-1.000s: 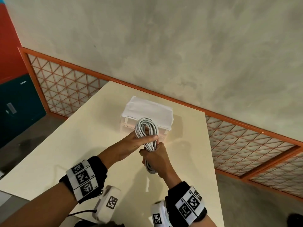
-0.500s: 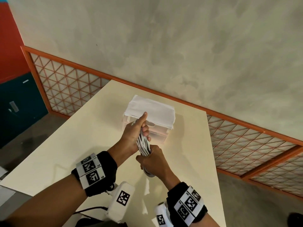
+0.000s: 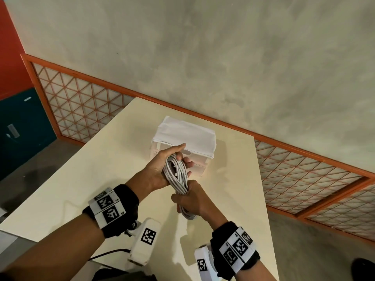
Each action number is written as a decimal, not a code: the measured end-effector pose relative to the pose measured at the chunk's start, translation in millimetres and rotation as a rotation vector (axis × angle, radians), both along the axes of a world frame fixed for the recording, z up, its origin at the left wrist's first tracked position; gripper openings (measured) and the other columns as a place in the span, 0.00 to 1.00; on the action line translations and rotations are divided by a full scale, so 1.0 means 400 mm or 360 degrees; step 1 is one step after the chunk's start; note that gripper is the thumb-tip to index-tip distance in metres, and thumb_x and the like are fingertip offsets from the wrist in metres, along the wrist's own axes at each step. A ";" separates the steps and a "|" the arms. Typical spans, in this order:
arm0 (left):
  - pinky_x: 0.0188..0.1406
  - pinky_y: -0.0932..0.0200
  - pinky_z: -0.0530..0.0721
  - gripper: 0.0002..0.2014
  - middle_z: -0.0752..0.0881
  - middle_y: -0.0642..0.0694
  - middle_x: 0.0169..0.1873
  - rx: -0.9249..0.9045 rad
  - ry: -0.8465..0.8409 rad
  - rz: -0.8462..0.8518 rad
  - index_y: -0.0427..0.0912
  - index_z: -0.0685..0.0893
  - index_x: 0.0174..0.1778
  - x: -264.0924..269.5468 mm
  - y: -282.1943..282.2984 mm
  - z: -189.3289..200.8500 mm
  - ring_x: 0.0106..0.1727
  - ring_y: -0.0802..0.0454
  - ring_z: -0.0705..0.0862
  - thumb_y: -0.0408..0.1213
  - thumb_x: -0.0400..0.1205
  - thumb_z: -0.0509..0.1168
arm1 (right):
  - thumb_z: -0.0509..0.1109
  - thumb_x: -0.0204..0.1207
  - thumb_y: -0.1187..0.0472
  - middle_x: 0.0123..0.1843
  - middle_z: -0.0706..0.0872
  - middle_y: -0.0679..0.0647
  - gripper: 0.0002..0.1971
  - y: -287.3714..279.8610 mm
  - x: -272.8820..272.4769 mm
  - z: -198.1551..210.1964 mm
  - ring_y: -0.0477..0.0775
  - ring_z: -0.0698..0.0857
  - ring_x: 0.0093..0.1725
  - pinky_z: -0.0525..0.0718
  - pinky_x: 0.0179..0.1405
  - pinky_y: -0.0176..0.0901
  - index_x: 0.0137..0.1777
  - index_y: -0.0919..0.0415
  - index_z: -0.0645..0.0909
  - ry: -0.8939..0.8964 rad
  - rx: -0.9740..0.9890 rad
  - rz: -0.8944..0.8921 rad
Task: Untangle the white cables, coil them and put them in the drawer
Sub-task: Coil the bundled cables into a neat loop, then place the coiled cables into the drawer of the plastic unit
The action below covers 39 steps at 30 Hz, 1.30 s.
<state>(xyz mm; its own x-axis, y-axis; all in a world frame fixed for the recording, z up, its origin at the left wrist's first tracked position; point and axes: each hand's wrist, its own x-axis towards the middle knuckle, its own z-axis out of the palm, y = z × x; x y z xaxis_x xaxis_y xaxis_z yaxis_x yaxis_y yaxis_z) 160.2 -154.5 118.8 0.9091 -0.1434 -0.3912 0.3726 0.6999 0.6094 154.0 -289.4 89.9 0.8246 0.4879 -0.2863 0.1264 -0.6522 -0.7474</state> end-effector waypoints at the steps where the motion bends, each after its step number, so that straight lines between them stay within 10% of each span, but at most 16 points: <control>1: 0.42 0.51 0.81 0.22 0.80 0.46 0.23 0.0027 0.0007 0.0000 0.42 0.72 0.18 -0.002 -0.001 0.002 0.31 0.50 0.85 0.47 0.74 0.70 | 0.67 0.58 0.57 0.23 0.84 0.59 0.09 -0.001 -0.002 0.003 0.54 0.80 0.24 0.79 0.35 0.45 0.27 0.63 0.73 0.0014 -0.0001 0.0021; 10: 0.13 0.70 0.68 0.29 0.62 0.53 0.10 0.0094 0.0199 0.0238 0.47 0.64 0.13 0.005 -0.013 -0.036 0.10 0.58 0.62 0.41 0.83 0.59 | 0.65 0.71 0.55 0.45 0.87 0.64 0.05 0.007 -0.045 -0.001 0.71 0.81 0.46 0.70 0.39 0.47 0.41 0.56 0.74 -0.0741 -0.0525 0.0143; 14: 0.15 0.68 0.72 0.27 0.63 0.53 0.11 -0.0001 0.0197 0.0178 0.46 0.65 0.14 0.000 -0.010 -0.051 0.11 0.58 0.65 0.40 0.82 0.60 | 0.70 0.68 0.54 0.38 0.76 0.49 0.12 -0.008 -0.031 -0.016 0.59 0.77 0.38 0.70 0.34 0.48 0.36 0.55 0.67 -0.0512 -0.0260 0.0177; 17: 0.17 0.67 0.73 0.29 0.65 0.53 0.11 -0.0060 0.0133 0.0113 0.46 0.66 0.12 0.005 -0.003 -0.051 0.12 0.58 0.67 0.42 0.83 0.60 | 0.71 0.66 0.54 0.35 0.84 0.57 0.12 -0.017 -0.021 -0.018 0.55 0.81 0.34 0.79 0.38 0.55 0.38 0.64 0.77 -0.0287 0.0021 0.0216; 21: 0.21 0.65 0.77 0.29 0.67 0.53 0.12 -0.0092 0.0035 0.0048 0.46 0.67 0.13 0.008 -0.001 -0.058 0.14 0.58 0.70 0.43 0.83 0.61 | 0.76 0.72 0.63 0.31 0.84 0.50 0.07 -0.020 -0.023 -0.014 0.51 0.86 0.30 0.84 0.34 0.41 0.41 0.59 0.79 0.0083 0.0339 0.0214; 28: 0.55 0.55 0.82 0.20 0.85 0.49 0.30 0.0015 -0.0071 0.0008 0.45 0.78 0.26 0.005 0.014 -0.118 0.42 0.53 0.88 0.53 0.81 0.62 | 0.73 0.74 0.48 0.23 0.82 0.57 0.20 -0.045 -0.007 -0.048 0.53 0.81 0.23 0.81 0.35 0.39 0.31 0.63 0.78 0.0259 0.0303 0.0073; 35: 0.35 0.60 0.86 0.17 0.89 0.47 0.30 0.0231 0.0352 0.0358 0.40 0.80 0.40 0.067 0.074 -0.286 0.32 0.54 0.89 0.50 0.84 0.58 | 0.71 0.74 0.43 0.26 0.83 0.65 0.24 -0.087 0.014 -0.121 0.59 0.82 0.27 0.82 0.35 0.44 0.28 0.62 0.78 0.0404 0.0256 -0.0252; 39: 0.41 0.59 0.84 0.20 0.83 0.42 0.39 0.0302 0.0437 0.0314 0.36 0.78 0.45 0.139 0.067 -0.332 0.40 0.51 0.83 0.52 0.84 0.57 | 0.72 0.75 0.45 0.23 0.81 0.61 0.23 -0.095 0.031 -0.151 0.57 0.81 0.23 0.82 0.30 0.42 0.28 0.64 0.77 0.0554 0.0318 -0.0401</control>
